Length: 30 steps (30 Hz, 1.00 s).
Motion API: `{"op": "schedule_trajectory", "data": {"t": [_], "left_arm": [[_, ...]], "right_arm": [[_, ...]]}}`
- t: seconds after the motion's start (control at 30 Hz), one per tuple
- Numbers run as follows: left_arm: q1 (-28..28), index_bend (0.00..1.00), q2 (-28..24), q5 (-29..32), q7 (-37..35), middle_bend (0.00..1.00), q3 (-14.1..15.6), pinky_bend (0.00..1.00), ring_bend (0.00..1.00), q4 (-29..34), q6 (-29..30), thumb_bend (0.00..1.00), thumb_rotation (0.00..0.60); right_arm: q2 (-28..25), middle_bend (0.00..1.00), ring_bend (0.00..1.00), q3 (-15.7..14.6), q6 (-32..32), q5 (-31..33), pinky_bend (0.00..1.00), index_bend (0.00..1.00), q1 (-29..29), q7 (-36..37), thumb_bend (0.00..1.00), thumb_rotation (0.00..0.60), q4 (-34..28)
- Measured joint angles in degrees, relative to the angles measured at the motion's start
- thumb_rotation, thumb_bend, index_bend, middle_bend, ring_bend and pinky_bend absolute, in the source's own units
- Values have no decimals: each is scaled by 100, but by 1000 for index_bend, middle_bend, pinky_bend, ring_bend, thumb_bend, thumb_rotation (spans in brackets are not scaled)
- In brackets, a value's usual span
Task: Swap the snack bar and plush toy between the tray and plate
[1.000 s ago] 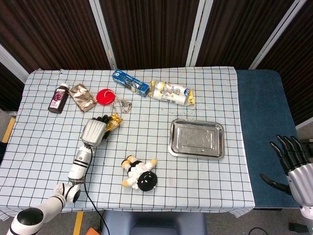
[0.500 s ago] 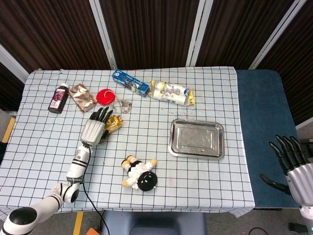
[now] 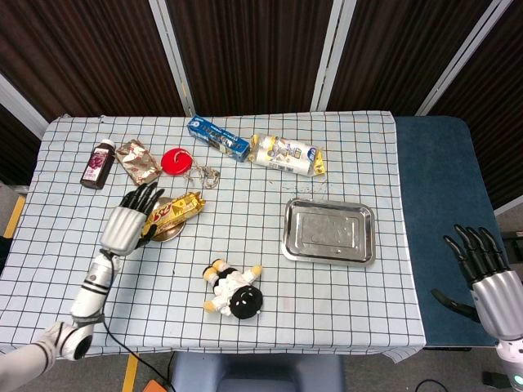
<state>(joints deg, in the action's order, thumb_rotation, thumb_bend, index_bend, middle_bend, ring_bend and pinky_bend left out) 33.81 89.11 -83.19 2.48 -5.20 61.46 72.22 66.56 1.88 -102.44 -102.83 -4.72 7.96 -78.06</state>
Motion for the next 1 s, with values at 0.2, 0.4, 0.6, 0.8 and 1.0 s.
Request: {"op": "schedule_trajectory", "data": {"t": [0.2,0.4,0.6,0.8,1.0], "left_arm": [[-566,26,-1073,-34,254,0,379,201,0,1002,132,442,600],[-1098,44,-1674,281,953,0,499,191,0,1627,377,443,600],[-1744,56,-1917,374,1238,0,645,169,0,2034,1010,443,600],[-2093,65,-1975,163,1190,0,750,168,0,2017,1385,443,600],[-2250,71,-1965,119,900,0,723,160,0,1857,1431,442,600]], "right_arm": [[-131,0,0,-82,736,-59,0,112,-332,-27,98,600,-452],[-237,0,0,-53,1883,-56,0,75,-1009,0,98,600,-1089],[-123,0,0,131,3276,276,0,80,-1856,113,98,600,-1608],[302,0,0,540,4606,1162,0,83,-2775,160,98,600,-1897],[1069,0,0,971,5449,2153,0,91,-3553,-128,98,600,-1835]]}}
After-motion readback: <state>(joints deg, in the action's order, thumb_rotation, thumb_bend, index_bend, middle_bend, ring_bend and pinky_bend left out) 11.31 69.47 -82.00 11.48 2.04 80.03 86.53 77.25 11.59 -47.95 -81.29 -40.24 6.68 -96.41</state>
